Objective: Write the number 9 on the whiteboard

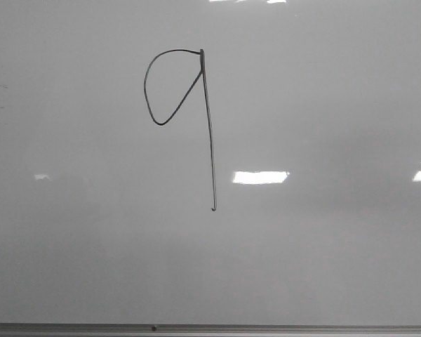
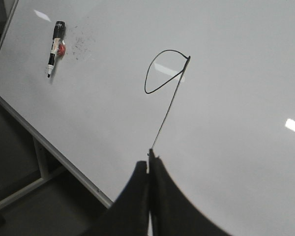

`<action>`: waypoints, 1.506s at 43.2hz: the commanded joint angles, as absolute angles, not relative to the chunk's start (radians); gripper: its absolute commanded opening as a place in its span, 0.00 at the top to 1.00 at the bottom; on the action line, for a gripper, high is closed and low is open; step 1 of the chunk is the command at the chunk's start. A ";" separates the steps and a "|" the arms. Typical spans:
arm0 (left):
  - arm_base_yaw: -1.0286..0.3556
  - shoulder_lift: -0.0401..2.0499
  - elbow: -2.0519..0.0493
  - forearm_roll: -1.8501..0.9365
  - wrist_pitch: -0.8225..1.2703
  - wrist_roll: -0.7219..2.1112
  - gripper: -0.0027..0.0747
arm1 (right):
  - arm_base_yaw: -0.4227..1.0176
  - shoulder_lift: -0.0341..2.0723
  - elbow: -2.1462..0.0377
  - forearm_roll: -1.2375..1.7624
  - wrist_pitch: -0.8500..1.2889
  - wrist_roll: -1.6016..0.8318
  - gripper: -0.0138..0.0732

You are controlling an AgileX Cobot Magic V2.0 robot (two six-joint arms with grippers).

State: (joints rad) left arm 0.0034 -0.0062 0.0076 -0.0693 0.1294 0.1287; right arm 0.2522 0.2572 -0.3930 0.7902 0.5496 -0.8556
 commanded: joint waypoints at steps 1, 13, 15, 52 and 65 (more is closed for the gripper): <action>-0.003 -0.024 0.009 -0.078 0.039 0.117 0.99 | 0.246 0.267 -0.419 0.783 0.485 -0.859 0.91; -0.003 -0.024 0.009 -0.078 0.039 0.117 0.99 | 0.211 0.254 -0.383 0.388 0.362 -0.451 0.91; -0.003 -0.024 0.009 -0.078 0.039 0.117 0.99 | 0.198 0.241 -0.360 0.309 0.316 -0.343 0.91; -0.003 -0.024 0.009 -0.078 0.039 0.117 0.99 | 0.022 -0.029 0.024 0.106 0.067 -0.071 0.91; -0.003 -0.024 0.009 -0.078 0.039 0.117 0.99 | 0.022 -0.029 0.024 0.106 0.067 -0.071 0.91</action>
State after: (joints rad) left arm 0.0034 -0.0062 0.0076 -0.0693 0.1248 0.1287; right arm 0.0294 -0.0090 0.0262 0.1168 0.1464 -0.0711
